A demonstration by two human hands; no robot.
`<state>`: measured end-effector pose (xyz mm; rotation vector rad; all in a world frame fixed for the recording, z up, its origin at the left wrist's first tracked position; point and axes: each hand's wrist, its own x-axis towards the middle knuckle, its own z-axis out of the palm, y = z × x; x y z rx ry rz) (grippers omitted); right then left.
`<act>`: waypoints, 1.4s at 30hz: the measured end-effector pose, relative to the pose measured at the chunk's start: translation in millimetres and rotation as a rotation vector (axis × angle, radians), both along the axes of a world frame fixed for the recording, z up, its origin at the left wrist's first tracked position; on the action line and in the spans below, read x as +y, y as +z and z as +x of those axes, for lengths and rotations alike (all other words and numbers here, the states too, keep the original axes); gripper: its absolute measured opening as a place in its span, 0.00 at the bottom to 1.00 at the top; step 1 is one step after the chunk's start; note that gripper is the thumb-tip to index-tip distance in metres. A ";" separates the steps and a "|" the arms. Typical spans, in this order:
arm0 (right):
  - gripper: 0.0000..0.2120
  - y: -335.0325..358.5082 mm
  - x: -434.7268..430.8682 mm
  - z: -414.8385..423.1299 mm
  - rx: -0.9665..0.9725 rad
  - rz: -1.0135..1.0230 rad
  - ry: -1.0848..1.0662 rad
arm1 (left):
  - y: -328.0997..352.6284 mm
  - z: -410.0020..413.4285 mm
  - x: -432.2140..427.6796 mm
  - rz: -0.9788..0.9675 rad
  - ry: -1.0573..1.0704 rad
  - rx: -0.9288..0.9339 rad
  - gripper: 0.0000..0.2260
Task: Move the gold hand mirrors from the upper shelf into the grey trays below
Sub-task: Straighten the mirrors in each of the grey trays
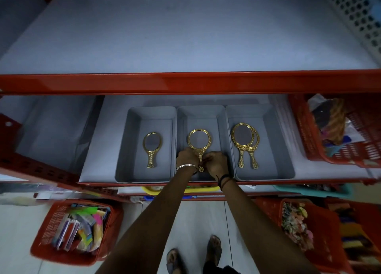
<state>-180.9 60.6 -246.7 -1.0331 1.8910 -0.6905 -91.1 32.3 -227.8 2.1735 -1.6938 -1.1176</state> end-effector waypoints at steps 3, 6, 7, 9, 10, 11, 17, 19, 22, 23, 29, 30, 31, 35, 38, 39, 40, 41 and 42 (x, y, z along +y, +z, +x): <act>0.09 0.3 -0.5 0.6 -0.002 0.000 -0.006 | 0.8 -0.2 1.3 0.004 -0.007 -0.008 0.11; 0.09 0.5 -0.5 0.4 0.003 -0.005 -0.012 | 0.4 0.0 1.3 0.003 -0.009 -0.006 0.11; 0.08 1.2 -0.1 0.4 0.005 -0.008 -0.013 | 0.9 -0.1 1.9 -0.002 -0.007 -0.008 0.11; 0.09 2.1 -0.1 0.6 0.023 -0.017 -0.006 | 2.3 -0.6 3.3 -0.004 -0.007 -0.009 0.11; 0.09 2.2 -0.2 0.9 0.031 -0.016 0.001 | 1.4 -0.5 3.3 -0.004 -0.006 -0.005 0.11; 0.09 2.2 0.0 1.0 0.035 -0.018 0.006 | 1.7 -0.3 3.8 -0.001 -0.006 -0.005 0.11; 0.08 18.2 4.6 -4.8 0.078 -0.083 0.092 | 14.3 -0.8 3.2 -0.048 0.022 0.009 0.10; 0.08 32.1 7.2 -14.4 0.054 -0.156 0.088 | 23.7 -5.9 -0.3 -0.132 0.028 0.022 0.10; 0.05 47.2 13.0 -43.0 0.015 -0.253 0.019 | 39.9 -24.9 -5.9 -0.196 -0.009 0.120 0.12; 0.06 50.6 16.0 -56.3 0.024 -0.268 -0.018 | 44.5 -35.7 -6.0 -0.221 -0.045 0.150 0.12; 0.08 41.0 23.1 -109.2 0.329 -0.013 -0.125 | 49.6 -94.1 0.5 -0.203 -0.190 0.193 0.12; 0.10 38.1 22.6 -108.7 0.374 0.053 -0.099 | 49.3 -98.1 2.7 -0.219 -0.199 0.166 0.12; 0.12 36.5 22.3 -107.6 0.409 0.101 -0.067 | 50.5 -102.1 4.1 -0.235 -0.203 0.158 0.13; 0.17 29.1 21.1 -100.2 0.513 0.139 0.030 | 49.5 -111.5 3.6 -0.217 -0.240 0.105 0.13; 0.20 27.3 21.8 -103.0 0.507 0.142 0.026 | 45.1 -118.3 4.7 -0.157 -0.210 0.102 0.11; 0.20 27.1 22.5 -106.6 0.473 0.141 0.017 | 43.5 -121.2 6.5 -0.143 -0.196 0.103 0.10; 0.19 26.9 22.7 -110.3 0.435 0.133 0.000 | 42.7 -123.3 8.4 -0.126 -0.176 0.110 0.10; 0.16 27.0 22.6 -115.3 0.405 0.126 -0.027 | 42.6 -126.3 10.3 -0.114 -0.163 0.116 0.10; 0.14 28.9 22.8 -121.2 0.383 0.119 -0.060 | 42.3 -129.8 11.7 -0.093 -0.162 0.117 0.10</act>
